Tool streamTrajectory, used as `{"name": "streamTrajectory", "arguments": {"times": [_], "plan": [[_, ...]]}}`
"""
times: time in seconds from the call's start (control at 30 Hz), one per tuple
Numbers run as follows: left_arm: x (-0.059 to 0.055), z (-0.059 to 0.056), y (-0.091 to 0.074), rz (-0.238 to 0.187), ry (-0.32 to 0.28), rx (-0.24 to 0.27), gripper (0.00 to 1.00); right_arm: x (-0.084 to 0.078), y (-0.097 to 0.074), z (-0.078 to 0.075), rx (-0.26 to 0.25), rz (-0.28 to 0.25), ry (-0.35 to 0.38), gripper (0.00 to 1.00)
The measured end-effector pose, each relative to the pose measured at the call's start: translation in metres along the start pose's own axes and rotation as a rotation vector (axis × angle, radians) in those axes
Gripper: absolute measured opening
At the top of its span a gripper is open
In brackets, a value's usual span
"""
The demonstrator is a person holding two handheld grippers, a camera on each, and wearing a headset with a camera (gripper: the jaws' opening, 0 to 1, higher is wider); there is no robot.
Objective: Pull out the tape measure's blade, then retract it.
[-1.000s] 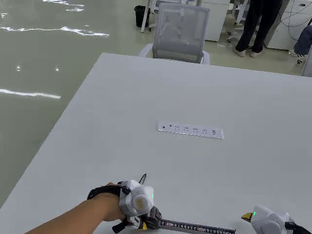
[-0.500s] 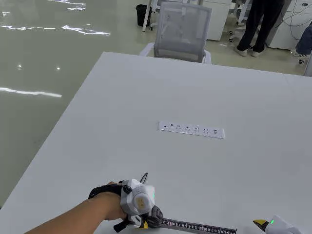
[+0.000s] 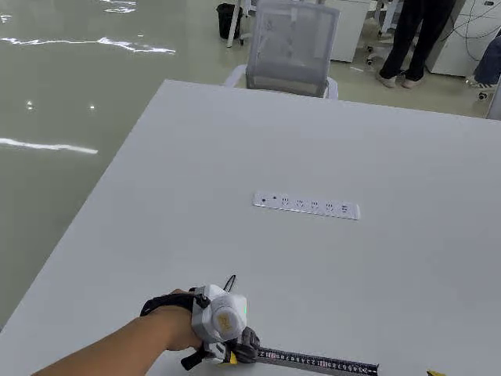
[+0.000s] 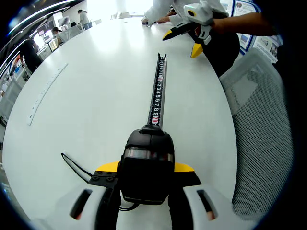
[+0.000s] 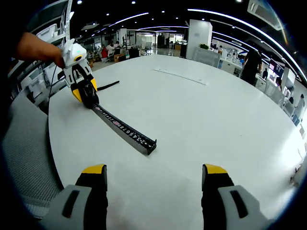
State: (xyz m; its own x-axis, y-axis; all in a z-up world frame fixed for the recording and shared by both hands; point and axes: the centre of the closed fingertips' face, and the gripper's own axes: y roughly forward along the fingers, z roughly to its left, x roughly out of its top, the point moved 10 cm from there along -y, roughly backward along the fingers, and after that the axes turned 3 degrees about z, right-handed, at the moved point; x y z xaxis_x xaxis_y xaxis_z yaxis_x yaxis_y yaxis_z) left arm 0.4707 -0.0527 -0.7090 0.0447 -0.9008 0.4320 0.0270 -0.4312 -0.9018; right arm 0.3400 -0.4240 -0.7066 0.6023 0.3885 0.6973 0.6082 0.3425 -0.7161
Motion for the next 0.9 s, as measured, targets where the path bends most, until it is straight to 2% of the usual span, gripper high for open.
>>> {"name": "streamTrajectory", "arguments": {"times": [0.07, 0.17, 0.3, 0.47, 0.57, 0.67, 0.8, 0.9], "plan": [[0.000, 0.000, 0.000, -0.001, 0.000, 0.000, 0.34, -0.003, -0.002, 0.006, -0.014, -0.032, 0.042, 0.85], [0.000, 0.000, 0.000, -0.001, 0.000, 0.002, 0.34, -0.008, -0.005, 0.015, -0.036, -0.049, 0.042, 0.89], [0.000, 0.000, 0.000, 0.000, 0.001, 0.004, 0.34, -0.014, -0.007, 0.024, -0.035, -0.067, 0.045, 0.92], [-0.001, 0.000, 0.000, -0.002, 0.001, 0.009, 0.34, -0.014, -0.012, 0.033, -0.058, -0.104, 0.048, 0.99], [-0.001, 0.000, 0.000, -0.003, 0.002, 0.012, 0.34, -0.015, -0.015, 0.034, -0.059, -0.130, 0.068, 1.00], [-0.001, -0.001, 0.000, -0.007, 0.001, 0.017, 0.34, -0.016, -0.018, 0.032, -0.079, -0.140, 0.042, 1.00], [-0.001, -0.001, 0.000, -0.010, -0.003, 0.023, 0.34, -0.013, -0.024, 0.032, -0.078, -0.155, 0.057, 1.00], [-0.002, -0.003, -0.001, -0.017, 0.028, 0.037, 0.34, -0.014, -0.025, 0.031, -0.081, -0.157, 0.071, 1.00]]}}
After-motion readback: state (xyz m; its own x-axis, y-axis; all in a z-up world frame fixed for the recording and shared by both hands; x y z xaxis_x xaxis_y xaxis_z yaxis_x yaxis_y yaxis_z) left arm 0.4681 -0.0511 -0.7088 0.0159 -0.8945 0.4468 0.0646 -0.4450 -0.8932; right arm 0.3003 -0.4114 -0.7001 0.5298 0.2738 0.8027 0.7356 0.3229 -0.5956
